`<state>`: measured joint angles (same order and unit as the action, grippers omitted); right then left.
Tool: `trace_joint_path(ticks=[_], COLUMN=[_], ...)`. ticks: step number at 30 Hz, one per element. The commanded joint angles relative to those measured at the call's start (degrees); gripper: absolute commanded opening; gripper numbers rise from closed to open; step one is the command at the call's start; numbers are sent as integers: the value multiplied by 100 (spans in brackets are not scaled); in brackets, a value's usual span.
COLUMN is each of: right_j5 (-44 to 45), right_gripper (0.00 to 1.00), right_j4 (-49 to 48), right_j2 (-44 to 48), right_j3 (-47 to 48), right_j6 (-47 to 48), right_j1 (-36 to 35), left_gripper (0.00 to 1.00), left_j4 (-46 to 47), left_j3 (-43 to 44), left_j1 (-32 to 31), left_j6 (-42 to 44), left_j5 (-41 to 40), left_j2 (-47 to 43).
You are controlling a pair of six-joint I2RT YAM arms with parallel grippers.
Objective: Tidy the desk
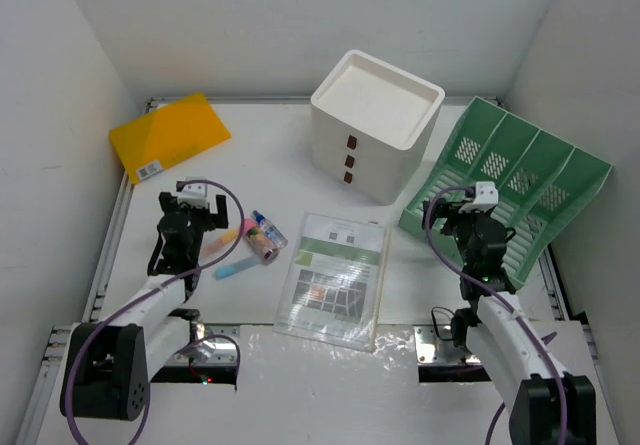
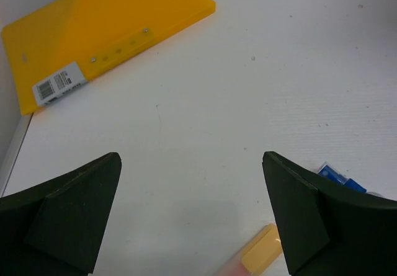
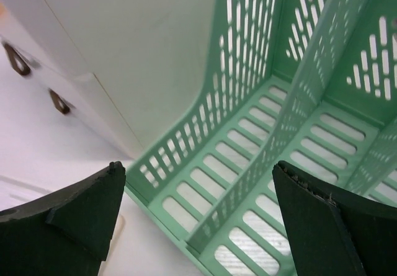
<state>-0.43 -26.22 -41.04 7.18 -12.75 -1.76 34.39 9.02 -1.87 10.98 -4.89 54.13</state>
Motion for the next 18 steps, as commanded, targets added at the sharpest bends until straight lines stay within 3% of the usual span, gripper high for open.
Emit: trace_joint_path(ticks=[1, 4, 6, 9, 11, 12, 14, 18], right_j5=[-45, -631, -879, -1117, -1126, -1109, -689, 541], right_gripper=[99, 99, 99, 99, 99, 99, 87, 55], right_j4=[-33, -32, -59, 177, 475, 669, 1386, 2042], right_j2=[192, 149, -78, -692, -1141, -1396, -2222, -3523], right_j3=[538, 977, 1432, 2362, 3196, 3550, 4592, 5890], right_j6=[-473, -570, -667, -729, -720, -720, -781, -1071], right_j1=[-35, -35, -26, -35, -35, -35, -52, -140], left_gripper=[96, 96, 94, 76, 69, 68, 68, 67], left_j4=[34, -727, -1432, -2540, -2752, -2884, -3280, -3071], left_j3=[477, 1179, 1958, 2891, 3333, 3831, 4299, 5013], left_j1=[46, 46, 46, 3, -216, -626, -1146, -2253], left_j6=[-342, -89, 254, 554, 432, 414, 571, 633], left_j5=[-267, -198, 486, 2199, 2553, 2432, 1765, 1456], left_j2=[71, 352, 607, 958, 1239, 1345, 1714, 2276])
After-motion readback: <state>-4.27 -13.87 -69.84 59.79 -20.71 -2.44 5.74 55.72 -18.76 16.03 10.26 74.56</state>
